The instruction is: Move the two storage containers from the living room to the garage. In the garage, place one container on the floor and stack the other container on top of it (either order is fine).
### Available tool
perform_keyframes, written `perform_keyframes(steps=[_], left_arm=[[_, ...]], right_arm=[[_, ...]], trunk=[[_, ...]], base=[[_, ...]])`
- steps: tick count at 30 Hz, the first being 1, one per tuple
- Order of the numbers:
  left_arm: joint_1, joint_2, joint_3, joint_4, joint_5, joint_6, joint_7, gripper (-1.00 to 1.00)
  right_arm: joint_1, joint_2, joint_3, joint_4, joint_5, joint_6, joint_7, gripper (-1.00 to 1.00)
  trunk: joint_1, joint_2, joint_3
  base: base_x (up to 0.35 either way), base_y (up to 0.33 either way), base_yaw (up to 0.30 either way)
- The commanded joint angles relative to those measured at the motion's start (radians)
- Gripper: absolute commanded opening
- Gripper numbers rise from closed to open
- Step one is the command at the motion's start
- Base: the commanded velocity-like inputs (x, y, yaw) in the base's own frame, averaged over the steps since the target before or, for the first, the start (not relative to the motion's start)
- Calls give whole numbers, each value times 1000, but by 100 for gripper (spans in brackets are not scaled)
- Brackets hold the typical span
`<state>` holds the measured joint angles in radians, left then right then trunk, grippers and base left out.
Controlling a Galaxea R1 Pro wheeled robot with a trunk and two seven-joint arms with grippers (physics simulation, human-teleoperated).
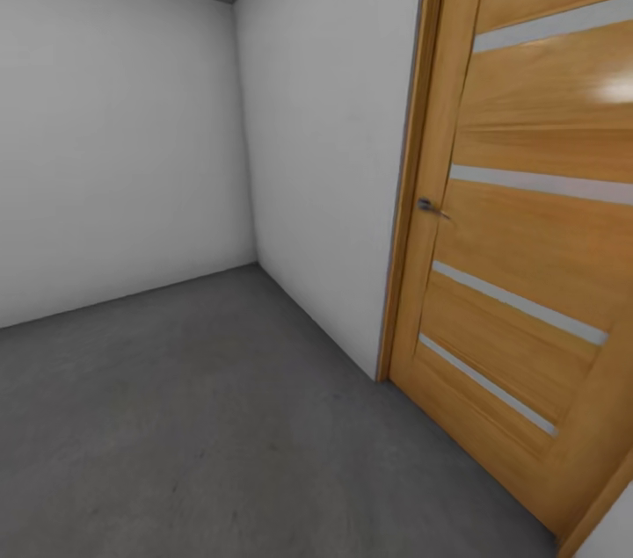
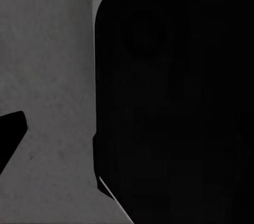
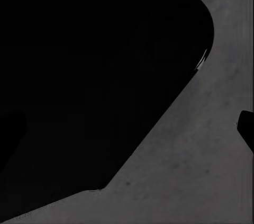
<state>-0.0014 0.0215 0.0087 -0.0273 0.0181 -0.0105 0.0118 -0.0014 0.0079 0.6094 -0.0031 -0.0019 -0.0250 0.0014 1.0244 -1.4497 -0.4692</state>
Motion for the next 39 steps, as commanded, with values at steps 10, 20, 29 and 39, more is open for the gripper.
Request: perform_keyframes(steps=[10, 20, 29, 39], left_arm=[[0, 0, 1, 0, 2, -1, 1, 100], [0, -1, 1, 0, 3, -1, 2, 100], [0, -5, -4, 0, -1, -1, -2, 100], [0, -8, -2, 0, -1, -2, -3, 100]], right_arm=[[0, 1, 1, 0, -1, -3, 0, 100], [0, 1, 1, 0, -1, -3, 0, 100], [0, 1, 1, 0, -1, -3, 0, 100], [0, 3, 1, 0, 3, -3, 0, 100]], trunk=[[1, 0, -1], [1, 0, -1], [1, 0, -1], [1, 0, -1]], base=[[323, 112, 0], [323, 110, 0], [172, 23, 0], [7, 1, -3]])
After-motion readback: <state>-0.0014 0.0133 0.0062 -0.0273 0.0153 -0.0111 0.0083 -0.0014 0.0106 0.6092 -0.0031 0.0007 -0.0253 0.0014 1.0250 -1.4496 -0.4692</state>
